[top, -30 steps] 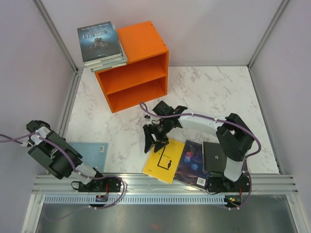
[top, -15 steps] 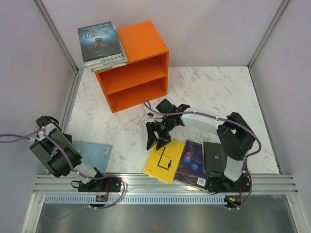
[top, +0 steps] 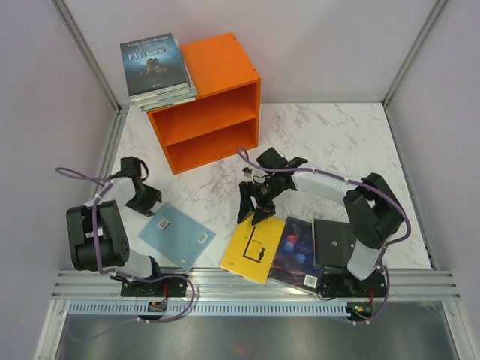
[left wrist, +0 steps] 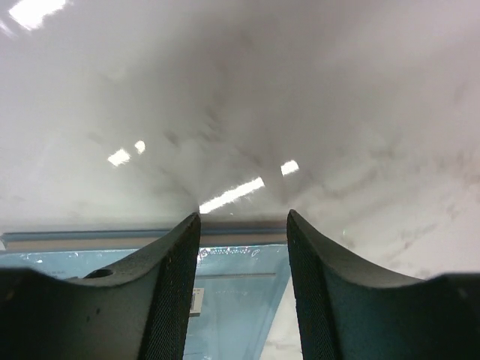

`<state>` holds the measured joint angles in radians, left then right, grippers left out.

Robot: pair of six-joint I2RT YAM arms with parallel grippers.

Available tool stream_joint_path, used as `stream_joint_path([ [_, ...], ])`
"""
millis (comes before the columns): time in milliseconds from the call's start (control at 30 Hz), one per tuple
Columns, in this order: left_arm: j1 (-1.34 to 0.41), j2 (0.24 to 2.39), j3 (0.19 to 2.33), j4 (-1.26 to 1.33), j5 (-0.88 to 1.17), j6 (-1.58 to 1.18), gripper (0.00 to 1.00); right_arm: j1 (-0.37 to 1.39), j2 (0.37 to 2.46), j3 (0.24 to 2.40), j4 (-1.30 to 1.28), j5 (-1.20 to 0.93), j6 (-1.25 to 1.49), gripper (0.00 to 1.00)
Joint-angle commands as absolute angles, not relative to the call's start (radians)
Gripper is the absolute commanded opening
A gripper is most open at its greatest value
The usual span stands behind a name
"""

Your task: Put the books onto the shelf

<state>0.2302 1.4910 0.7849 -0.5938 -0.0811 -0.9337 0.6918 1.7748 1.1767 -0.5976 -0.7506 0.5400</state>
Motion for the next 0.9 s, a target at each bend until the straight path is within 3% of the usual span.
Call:
stream_joint_path([
  [0,0.012,1.523,0.722,-0.657,-0.009,-1.118,0.54,0.677,1.732,1.170,-0.583,-0.752,0.502,0.71],
  [200,-0.230,1.559,0.888,-0.681,-0.032,-1.051,0.55,0.666,1.761,1.193,-0.563,-0.756,0.509,0.71],
  [500,-0.215,1.188,0.939,-0.865,-0.173,-1.029,0.56,0.666,1.864,1.311,-0.471,-0.772,0.564,0.71],
  [867,-0.213,0.875,0.594,-0.940,-0.057,-1.101,0.54,0.692,2.068,1.402,-0.259,-0.724,0.624,0.73],
])
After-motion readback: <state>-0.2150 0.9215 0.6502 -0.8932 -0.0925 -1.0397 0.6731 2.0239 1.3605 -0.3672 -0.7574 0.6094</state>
